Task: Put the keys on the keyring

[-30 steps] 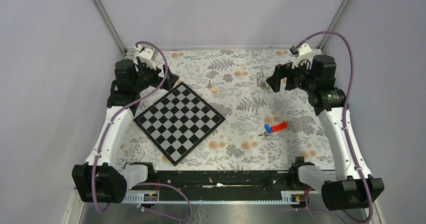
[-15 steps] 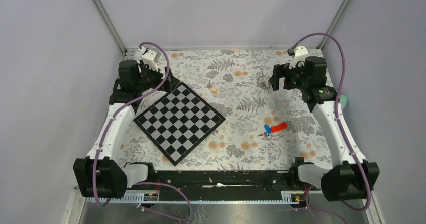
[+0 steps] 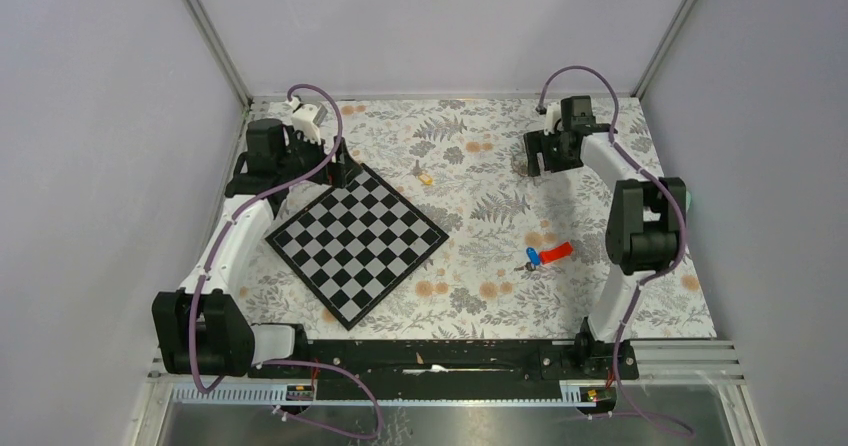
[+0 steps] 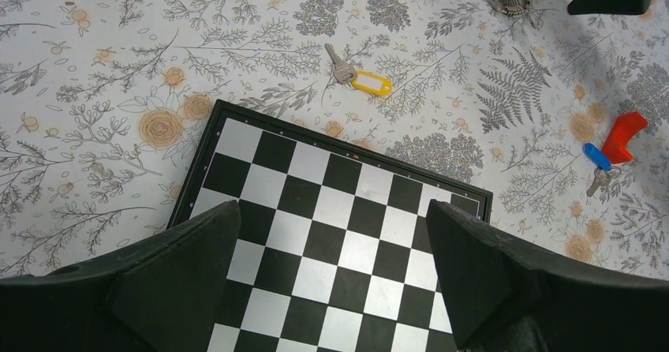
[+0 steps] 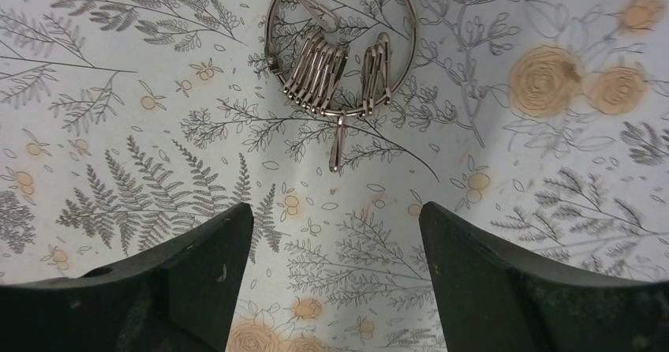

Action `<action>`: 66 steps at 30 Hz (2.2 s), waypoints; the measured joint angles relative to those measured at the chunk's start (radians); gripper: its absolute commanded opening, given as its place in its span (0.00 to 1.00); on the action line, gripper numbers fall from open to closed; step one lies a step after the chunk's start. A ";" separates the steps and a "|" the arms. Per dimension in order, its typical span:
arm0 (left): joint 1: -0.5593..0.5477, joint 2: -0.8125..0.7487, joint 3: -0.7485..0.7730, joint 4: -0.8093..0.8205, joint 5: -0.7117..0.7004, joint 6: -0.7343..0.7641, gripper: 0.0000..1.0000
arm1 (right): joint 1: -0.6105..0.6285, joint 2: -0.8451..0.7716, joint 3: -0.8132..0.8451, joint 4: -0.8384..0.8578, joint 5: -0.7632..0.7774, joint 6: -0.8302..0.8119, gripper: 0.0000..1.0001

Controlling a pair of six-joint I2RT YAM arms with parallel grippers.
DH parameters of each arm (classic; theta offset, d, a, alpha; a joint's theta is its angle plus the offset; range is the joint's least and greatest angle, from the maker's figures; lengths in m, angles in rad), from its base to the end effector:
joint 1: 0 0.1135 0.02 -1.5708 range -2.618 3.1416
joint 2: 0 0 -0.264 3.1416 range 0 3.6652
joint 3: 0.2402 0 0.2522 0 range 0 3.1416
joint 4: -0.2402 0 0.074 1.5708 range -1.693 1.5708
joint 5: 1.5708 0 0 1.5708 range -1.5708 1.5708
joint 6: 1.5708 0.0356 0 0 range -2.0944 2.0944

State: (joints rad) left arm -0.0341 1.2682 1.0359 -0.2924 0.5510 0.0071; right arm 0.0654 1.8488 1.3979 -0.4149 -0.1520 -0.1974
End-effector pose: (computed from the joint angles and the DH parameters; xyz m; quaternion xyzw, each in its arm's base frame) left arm 0.2830 -0.0283 0.3152 0.1530 0.8307 -0.2421 0.4775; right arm 0.4086 0.0322 0.2315 -0.1486 0.9243 0.0484 0.3482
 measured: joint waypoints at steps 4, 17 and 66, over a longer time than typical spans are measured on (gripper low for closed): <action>-0.002 0.005 0.004 0.000 0.001 0.000 0.99 | 0.000 0.126 0.093 -0.064 -0.020 -0.009 0.69; -0.003 0.006 0.003 0.000 0.017 0.002 0.99 | 0.000 0.286 0.209 -0.136 -0.050 -0.031 0.45; -0.599 0.293 0.483 -0.112 0.238 0.544 0.72 | 0.165 -0.188 0.117 -0.422 -0.732 -0.139 0.00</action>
State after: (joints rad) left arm -0.6327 1.5612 1.5185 -0.4046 0.7891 0.5507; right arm 0.2302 1.6604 1.5146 -0.8364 -0.8845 -0.3367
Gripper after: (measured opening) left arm 0.741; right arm 0.020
